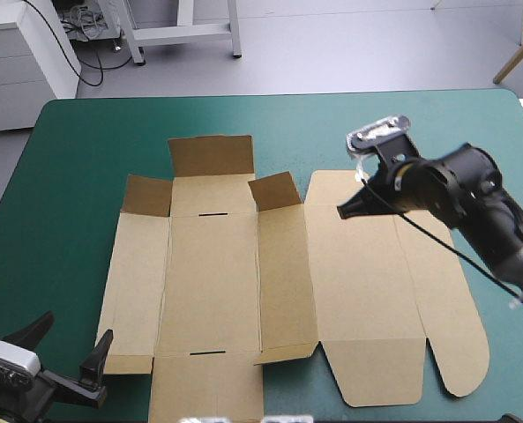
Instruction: Fold the box
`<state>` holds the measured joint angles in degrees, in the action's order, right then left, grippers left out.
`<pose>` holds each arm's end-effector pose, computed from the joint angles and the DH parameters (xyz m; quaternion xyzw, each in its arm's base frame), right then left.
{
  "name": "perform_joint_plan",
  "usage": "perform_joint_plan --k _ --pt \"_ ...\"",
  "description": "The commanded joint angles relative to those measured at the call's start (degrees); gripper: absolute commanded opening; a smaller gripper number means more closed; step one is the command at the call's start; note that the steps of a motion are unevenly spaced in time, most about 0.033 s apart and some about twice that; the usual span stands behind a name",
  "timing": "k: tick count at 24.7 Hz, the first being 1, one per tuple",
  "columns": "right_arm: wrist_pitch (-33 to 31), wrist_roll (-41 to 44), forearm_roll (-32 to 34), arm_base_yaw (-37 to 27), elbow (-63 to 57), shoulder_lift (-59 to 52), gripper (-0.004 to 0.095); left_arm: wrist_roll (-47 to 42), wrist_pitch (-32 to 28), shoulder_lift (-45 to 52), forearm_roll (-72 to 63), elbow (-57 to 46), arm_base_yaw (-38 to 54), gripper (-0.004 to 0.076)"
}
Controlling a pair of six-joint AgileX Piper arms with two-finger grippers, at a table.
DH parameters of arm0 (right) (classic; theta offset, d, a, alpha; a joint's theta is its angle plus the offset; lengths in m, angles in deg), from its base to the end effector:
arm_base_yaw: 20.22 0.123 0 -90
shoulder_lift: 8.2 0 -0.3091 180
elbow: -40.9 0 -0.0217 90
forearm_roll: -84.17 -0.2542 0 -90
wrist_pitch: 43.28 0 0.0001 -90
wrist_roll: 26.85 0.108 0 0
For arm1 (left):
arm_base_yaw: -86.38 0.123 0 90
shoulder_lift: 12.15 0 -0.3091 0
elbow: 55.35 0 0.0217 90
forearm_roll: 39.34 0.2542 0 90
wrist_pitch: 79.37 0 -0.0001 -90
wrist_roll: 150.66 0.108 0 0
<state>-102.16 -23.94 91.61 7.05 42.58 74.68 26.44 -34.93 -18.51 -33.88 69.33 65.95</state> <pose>0.2532 0.1170 0.4079 -0.2102 0.9142 0.0272 0.3455 0.0117 0.0033 0.2672 0.1287 0.7879 -0.0753 0.5974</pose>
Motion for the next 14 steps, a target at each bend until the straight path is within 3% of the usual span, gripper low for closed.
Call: perform_joint_plan --k 1,6,14 --pt "6.37 0.5 0.91 -0.35 -8.36 -10.22 -0.0001 -0.5 -4.43 0.99 0.44 1.26 -0.1 0.065" --pt "8.58 0.4 0.91 -0.35 -23.89 -27.22 -0.0019 -4.82 -6.62 -0.2 3.09 2.04 -0.1 0.065" --pt "12.49 0.62 -0.66 -0.35 -35.51 -41.49 -0.0019 -6.56 -11.94 -4.93 9.95 5.13 -0.1 0.065"
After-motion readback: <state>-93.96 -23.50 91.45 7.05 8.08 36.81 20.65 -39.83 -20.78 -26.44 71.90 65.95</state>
